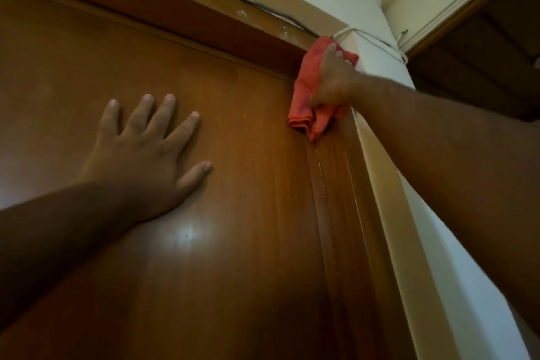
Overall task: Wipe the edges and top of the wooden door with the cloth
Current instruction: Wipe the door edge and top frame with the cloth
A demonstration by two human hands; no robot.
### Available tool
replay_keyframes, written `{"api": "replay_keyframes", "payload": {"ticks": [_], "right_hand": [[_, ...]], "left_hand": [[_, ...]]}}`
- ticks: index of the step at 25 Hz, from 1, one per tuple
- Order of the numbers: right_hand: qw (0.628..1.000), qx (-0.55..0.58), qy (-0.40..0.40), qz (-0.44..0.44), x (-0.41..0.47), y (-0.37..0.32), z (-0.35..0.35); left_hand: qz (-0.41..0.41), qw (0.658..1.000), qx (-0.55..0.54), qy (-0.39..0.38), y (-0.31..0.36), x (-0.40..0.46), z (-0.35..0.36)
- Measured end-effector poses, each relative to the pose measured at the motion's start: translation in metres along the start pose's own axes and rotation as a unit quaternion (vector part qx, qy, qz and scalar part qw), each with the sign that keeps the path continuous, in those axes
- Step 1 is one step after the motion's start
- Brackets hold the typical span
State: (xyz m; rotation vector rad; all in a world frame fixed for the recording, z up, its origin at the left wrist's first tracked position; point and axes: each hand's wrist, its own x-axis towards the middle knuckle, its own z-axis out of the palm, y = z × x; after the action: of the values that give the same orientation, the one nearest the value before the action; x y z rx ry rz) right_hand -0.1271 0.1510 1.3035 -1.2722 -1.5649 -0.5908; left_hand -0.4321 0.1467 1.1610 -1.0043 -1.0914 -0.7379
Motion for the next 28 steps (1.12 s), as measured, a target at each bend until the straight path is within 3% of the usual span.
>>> {"api": "replay_keyframes", "payload": {"ticks": [2,6,8,12,15,20,22,25,28], "right_hand": [[0.999,0.053,0.002,0.001,0.007,-0.005,-0.001],[0.986,0.001,0.146,-0.075,-0.043,0.024,0.04],[0.98,-0.06,0.145,-0.12,-0.09,0.048,0.058],[0.974,-0.163,0.063,-0.144,-0.122,0.072,0.065],[0.984,-0.108,0.04,-0.139,-0.08,0.054,0.031],[0.99,0.137,0.042,-0.01,0.022,-0.003,-0.023],[0.993,0.105,0.055,-0.004,0.029,-0.018,-0.007],[0.964,0.061,0.208,-0.154,0.025,-0.052,0.024],[0.934,0.024,0.208,-0.291,0.018,-0.073,0.038]], "left_hand": [[-0.003,1.0,-0.007,0.0,0.001,0.0,0.0],[0.002,1.0,-0.015,0.003,0.0,-0.001,-0.001],[-0.001,1.0,-0.012,0.007,0.003,-0.003,0.001],[0.005,1.0,-0.023,0.014,-0.002,0.0,0.005],[0.012,1.0,-0.004,0.008,0.006,-0.004,0.009],[-0.011,0.999,-0.003,-0.035,-0.005,0.002,-0.016],[-0.013,0.998,-0.015,-0.057,-0.003,0.0,-0.017],[-0.005,0.996,-0.018,-0.082,0.004,-0.007,-0.021],[-0.001,0.996,-0.049,-0.069,0.001,-0.006,-0.023]]}}
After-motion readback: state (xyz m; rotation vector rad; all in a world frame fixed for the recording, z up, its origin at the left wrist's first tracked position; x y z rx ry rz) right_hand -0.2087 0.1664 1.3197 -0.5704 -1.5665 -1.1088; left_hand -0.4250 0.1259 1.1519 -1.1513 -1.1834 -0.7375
